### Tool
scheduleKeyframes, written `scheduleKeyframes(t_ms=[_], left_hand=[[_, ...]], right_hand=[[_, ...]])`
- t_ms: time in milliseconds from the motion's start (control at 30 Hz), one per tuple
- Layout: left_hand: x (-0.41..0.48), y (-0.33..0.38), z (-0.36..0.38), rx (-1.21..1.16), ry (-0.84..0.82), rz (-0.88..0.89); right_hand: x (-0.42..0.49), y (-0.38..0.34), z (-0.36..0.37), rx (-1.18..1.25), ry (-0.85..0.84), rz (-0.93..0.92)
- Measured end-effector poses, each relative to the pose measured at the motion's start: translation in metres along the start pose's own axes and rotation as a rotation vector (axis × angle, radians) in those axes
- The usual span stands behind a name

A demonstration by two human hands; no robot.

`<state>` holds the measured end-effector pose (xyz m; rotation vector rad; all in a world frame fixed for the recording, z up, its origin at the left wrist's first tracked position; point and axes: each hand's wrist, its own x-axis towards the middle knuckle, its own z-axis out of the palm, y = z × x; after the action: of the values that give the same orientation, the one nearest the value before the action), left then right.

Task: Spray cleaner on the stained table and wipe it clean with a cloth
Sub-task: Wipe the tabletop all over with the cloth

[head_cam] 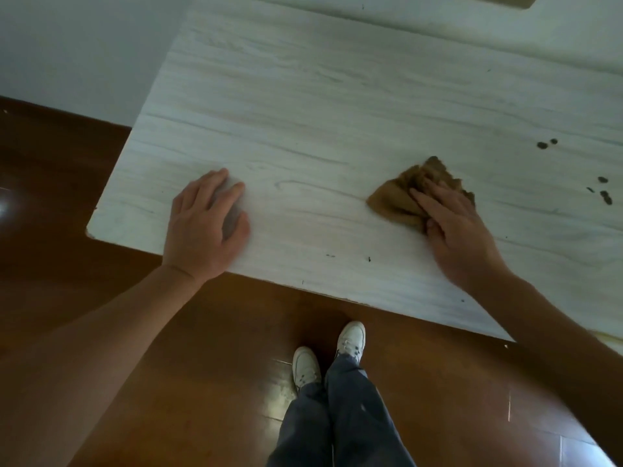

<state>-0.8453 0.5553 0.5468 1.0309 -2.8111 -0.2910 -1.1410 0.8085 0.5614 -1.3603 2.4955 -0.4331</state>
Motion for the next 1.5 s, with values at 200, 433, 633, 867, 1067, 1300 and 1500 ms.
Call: scheduleKeyframes(t_ms=[200, 433, 633, 867, 1067, 1300, 1500], left_hand=[[-0.001, -0.001, 0.004, -0.035, 0.087, 0.02], [-0.001, -0.002, 0.005, -0.024, 0.076, 0.014], [-0.001, -0.001, 0.005, -0.037, 0.072, 0.004], [-0.002, -0.003, 0.004, -0.011, 0.071, 0.034], [-0.003, -0.002, 0.002, -0.014, 0.067, 0.023], [-0.003, -0.001, 0.002, 0.007, 0.101, 0.046], [-0.004, -0.002, 0.004, 0.031, 0.107, 0.072]], right_hand=[[-0.051, -0.065, 0.038, 0.074, 0.034, 0.036], [-0.059, -0.081, 0.045, -0.023, -0.13, -0.457], [-0.012, -0.078, 0.041, -0.019, -0.001, -0.122], [-0.049, -0.131, 0.074, 0.035, -0.029, -0.284], [-0.07, -0.085, 0.057, -0.025, -0.091, -0.421], [-0.031, -0.082, 0.04, -0.003, 0.03, -0.008], [-0.019, -0.151, 0.068, 0.039, 0.005, -0.067]])
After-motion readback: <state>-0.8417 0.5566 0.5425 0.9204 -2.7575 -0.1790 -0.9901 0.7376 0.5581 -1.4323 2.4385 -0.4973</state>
